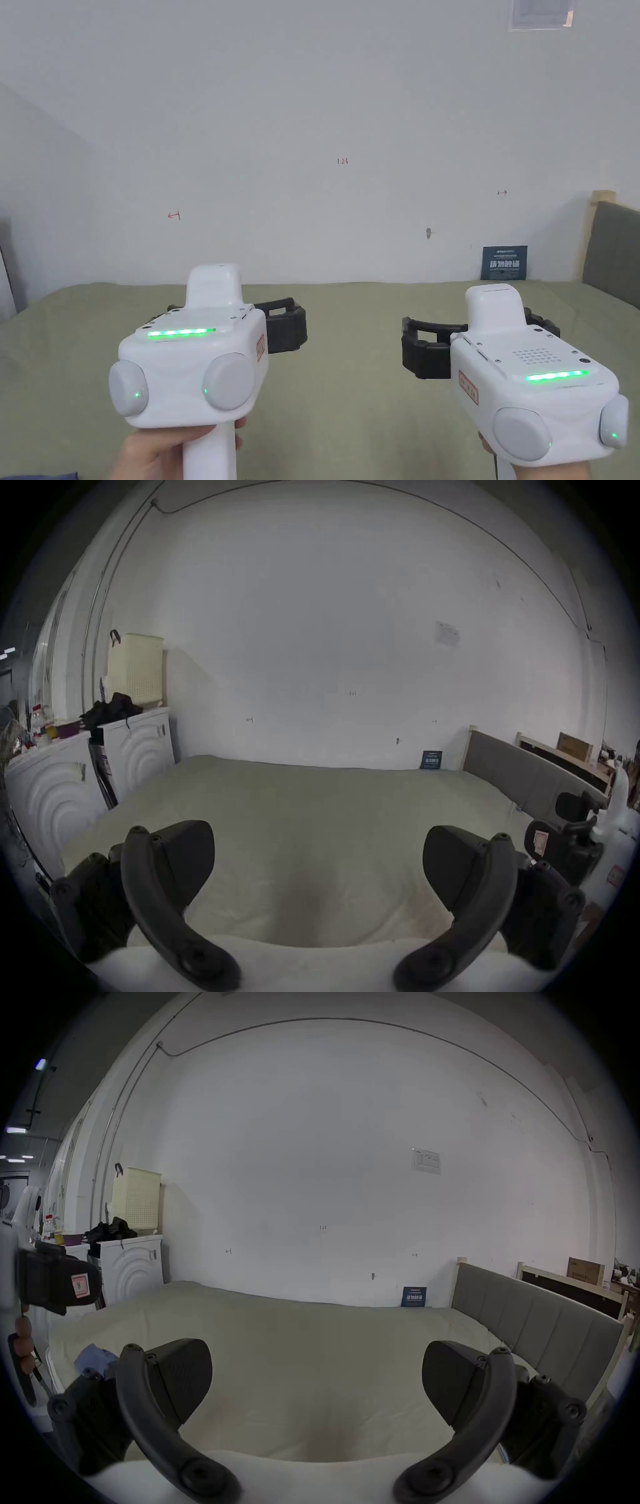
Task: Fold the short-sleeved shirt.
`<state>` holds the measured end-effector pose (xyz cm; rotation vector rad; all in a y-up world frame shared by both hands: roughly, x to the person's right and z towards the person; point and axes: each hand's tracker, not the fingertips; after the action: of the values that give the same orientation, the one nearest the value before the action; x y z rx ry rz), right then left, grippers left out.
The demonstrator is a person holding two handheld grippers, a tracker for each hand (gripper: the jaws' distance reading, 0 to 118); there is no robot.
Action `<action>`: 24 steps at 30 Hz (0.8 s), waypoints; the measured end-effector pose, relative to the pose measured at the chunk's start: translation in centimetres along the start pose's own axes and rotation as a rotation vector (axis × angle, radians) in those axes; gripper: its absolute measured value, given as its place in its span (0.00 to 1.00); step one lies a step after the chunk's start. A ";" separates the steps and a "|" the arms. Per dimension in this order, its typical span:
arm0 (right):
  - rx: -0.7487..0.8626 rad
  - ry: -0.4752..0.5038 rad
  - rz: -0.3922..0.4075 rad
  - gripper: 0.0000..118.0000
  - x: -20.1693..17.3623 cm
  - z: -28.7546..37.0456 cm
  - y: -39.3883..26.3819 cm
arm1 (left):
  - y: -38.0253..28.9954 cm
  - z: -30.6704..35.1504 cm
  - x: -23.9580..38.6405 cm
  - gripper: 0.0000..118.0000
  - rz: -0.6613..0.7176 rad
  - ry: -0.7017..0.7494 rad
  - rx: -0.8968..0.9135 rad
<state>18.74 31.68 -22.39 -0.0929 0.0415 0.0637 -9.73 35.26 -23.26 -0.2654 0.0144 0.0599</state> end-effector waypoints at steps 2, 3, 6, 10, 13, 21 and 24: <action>-0.005 0.005 -0.007 1.00 0.0 0.0 0.1 | -0.1 0.0 0.0 1.00 -0.023 -0.009 0.018; -0.005 0.010 -0.008 1.00 0.0 0.0 0.1 | -0.1 0.1 0.0 1.00 -0.027 -0.017 0.019; -0.005 0.018 -0.010 1.00 -0.1 0.3 0.3 | -0.2 -0.1 -0.3 1.00 -0.027 -0.030 0.014; -0.006 0.013 -0.008 1.00 -0.2 0.2 0.4 | -0.2 -0.1 -0.1 1.00 -0.029 -0.026 0.016; 0.003 0.013 -0.009 1.00 -0.2 -0.2 0.4 | -0.2 0.0 -0.1 1.00 -0.034 -0.036 0.023; -0.008 0.011 -0.029 1.00 -0.2 -0.4 0.6 | -0.2 0.2 0.4 1.00 -0.060 -0.030 0.039; -0.007 0.008 -0.016 1.00 -0.3 -0.3 0.6 | -0.3 0.3 0.4 1.00 -0.069 -0.035 0.040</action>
<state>18.41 32.25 -22.76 -0.1005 0.0484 0.0471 -9.28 35.07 -22.94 -0.2248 -0.0285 -0.0048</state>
